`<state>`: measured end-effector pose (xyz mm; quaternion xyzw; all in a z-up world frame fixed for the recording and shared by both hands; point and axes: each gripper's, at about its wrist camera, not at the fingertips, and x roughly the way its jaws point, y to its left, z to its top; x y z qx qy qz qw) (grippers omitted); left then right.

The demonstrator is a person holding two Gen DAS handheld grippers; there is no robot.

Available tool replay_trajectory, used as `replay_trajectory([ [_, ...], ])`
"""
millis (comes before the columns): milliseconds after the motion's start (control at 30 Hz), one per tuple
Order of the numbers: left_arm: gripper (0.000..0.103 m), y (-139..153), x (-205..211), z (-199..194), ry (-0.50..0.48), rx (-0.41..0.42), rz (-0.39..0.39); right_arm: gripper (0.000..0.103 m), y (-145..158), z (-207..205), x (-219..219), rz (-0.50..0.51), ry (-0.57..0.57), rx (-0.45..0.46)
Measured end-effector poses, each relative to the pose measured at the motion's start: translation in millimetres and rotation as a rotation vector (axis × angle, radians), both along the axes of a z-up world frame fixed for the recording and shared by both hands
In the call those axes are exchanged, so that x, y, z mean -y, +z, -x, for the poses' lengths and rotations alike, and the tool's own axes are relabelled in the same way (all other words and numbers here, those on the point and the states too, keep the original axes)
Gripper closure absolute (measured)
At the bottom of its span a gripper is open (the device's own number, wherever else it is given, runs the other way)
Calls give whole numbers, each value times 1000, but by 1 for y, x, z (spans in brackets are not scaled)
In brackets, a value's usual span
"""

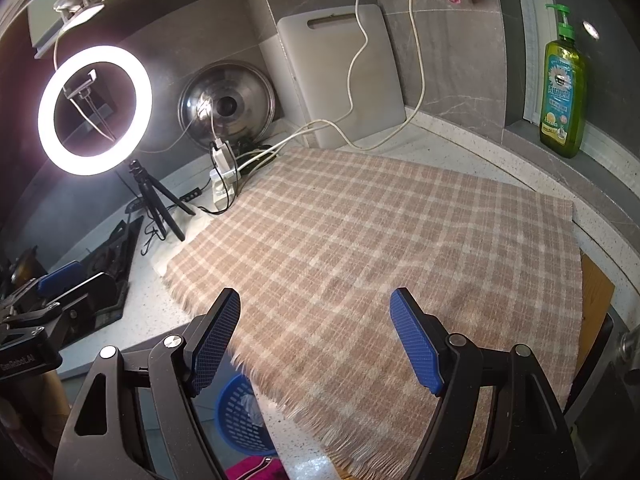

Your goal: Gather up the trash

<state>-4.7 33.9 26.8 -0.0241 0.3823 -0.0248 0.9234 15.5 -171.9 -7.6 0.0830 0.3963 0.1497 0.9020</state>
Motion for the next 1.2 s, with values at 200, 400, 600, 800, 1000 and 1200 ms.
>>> replay_trajectory([
  [200, 2, 0, -1, 0, -1, 1, 0, 26, -1, 0, 0, -1, -1, -4],
  [400, 2, 0, -1, 0, -2, -1, 1, 26, -2, 0, 1, -2, 0, -7],
  [600, 2, 0, -1, 0, -2, 1, 1, 26, -2, -1, 0, -3, 0, -12],
  [800, 2, 0, -1, -1, -1, 1, 0, 26, -4, -1, 0, -4, 2, -18],
  [1000, 2, 0, 1, -1, 1, 1, -1, 26, -5, -1, 0, -3, -2, -19],
  [1200, 2, -1, 1, -1, 2, -1, -1, 26, -6, -2, -1, -1, -2, -24],
])
